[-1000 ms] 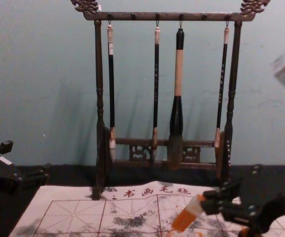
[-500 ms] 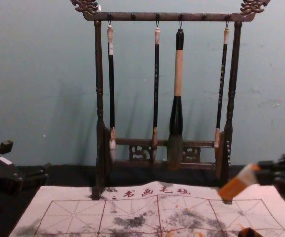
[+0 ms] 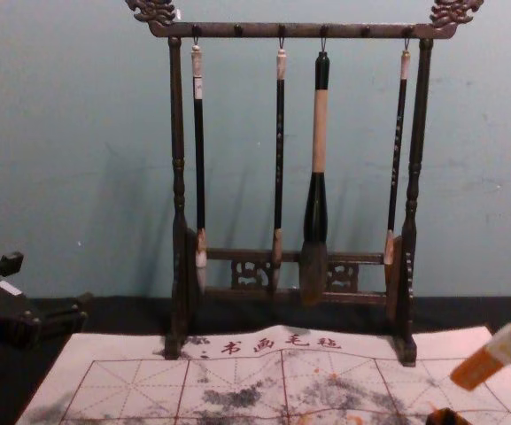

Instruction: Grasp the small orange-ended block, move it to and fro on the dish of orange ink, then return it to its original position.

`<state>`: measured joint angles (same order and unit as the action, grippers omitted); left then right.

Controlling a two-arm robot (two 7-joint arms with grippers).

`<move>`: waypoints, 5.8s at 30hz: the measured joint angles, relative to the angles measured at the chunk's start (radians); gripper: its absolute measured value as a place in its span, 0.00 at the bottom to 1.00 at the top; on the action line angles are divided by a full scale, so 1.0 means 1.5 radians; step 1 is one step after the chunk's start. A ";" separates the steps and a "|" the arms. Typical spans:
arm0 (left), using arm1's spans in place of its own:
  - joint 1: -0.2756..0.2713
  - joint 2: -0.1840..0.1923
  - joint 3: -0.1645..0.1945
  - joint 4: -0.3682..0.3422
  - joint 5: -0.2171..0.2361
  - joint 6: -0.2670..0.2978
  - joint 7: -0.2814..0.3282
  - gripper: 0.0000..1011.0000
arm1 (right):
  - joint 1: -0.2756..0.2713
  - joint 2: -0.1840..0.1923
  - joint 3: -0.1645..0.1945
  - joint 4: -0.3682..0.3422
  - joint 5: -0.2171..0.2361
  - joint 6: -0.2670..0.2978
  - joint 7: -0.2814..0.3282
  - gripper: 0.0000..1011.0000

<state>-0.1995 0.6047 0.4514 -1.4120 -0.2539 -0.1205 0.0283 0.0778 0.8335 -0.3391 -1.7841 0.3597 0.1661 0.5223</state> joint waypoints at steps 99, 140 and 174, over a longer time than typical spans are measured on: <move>0.000 0.000 0.000 0.000 0.000 0.000 0.000 0.99 | 0.127 -0.063 -0.105 0.122 -0.071 0.079 0.077 0.09; 0.000 0.000 0.000 0.000 0.000 0.000 0.000 0.99 | 0.127 -0.063 -0.104 0.122 -0.070 0.080 0.074 0.22; 0.000 0.000 0.000 0.000 0.000 0.000 0.000 0.99 | 0.104 -0.070 -0.074 0.097 -0.060 0.046 0.038 0.99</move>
<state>-0.1995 0.6047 0.4514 -1.4120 -0.2539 -0.1205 0.0283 0.2339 0.7287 -0.4508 -1.6379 0.2700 0.2348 0.5792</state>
